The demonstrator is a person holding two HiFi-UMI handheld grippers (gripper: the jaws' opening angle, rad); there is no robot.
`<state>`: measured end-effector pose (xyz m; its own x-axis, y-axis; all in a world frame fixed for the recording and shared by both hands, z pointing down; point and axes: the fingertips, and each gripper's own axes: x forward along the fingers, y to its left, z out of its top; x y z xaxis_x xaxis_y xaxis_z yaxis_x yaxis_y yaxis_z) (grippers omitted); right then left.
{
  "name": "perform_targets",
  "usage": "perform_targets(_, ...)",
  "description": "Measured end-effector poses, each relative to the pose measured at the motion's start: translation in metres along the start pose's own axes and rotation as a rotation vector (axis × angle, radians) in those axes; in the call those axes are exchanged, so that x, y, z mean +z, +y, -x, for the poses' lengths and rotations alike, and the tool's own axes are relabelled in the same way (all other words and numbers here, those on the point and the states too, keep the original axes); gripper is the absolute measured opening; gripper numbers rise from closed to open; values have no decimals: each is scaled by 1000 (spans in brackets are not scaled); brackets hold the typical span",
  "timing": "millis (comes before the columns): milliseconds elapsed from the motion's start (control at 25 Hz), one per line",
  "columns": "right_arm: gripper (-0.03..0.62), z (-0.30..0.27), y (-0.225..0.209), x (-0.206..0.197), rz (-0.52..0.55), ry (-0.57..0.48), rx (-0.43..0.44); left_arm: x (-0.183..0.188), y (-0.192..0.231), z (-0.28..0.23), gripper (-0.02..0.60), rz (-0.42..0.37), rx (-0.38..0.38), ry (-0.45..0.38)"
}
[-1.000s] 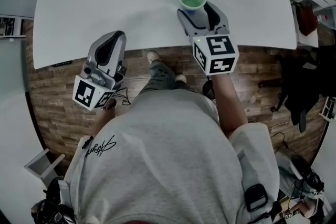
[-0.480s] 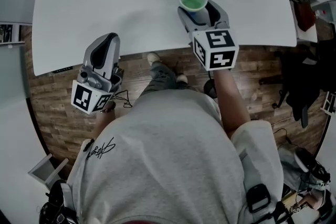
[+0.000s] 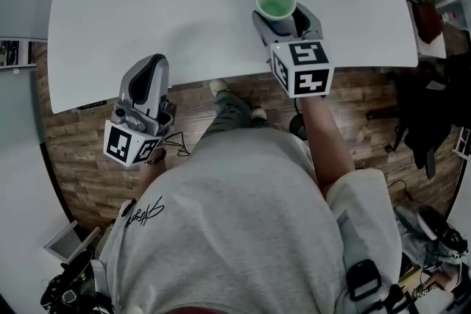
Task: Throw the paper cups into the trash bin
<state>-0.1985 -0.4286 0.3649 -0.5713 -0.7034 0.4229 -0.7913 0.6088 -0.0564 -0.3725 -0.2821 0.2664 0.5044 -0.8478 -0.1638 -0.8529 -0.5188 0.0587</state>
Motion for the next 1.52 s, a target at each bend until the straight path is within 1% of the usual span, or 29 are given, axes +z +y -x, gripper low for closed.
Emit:
perform_targets(240, 287, 4, 0, 0, 11, -22, 13, 1, -2, -2, 8, -5, -5, -5)
perform_targets(520, 285, 20, 0, -2, 39, -59, 22, 2, -22, -5, 8, -18, -14, -4)
perform_targets(720, 285, 28, 3, 5, 52, -82, 26, 4, -26, -6, 8, -20, -26, -6)
perform_targets(880, 285, 34, 3, 10, 51, -113, 34, 4, -32, -12, 9, -23, -44, -7)
perform_targets(1160, 285, 58, -3, 16, 34, -163, 52, 6, -56, -26, 8, -35, -80, -16)
perform_targets(1240, 285, 66, -5, 16, 43, -172, 55, 5, -63, -29, 8, -35, -91, -15)
perform_targets(1360, 285, 77, -6, 16, 66, -182, 49, 4, -73, -33, 8, -34, -107, -12)
perform_targets(1520, 285, 96, -14, 17, 61, -203, 34, 1, -86, -42, 8, -29, -138, -14)
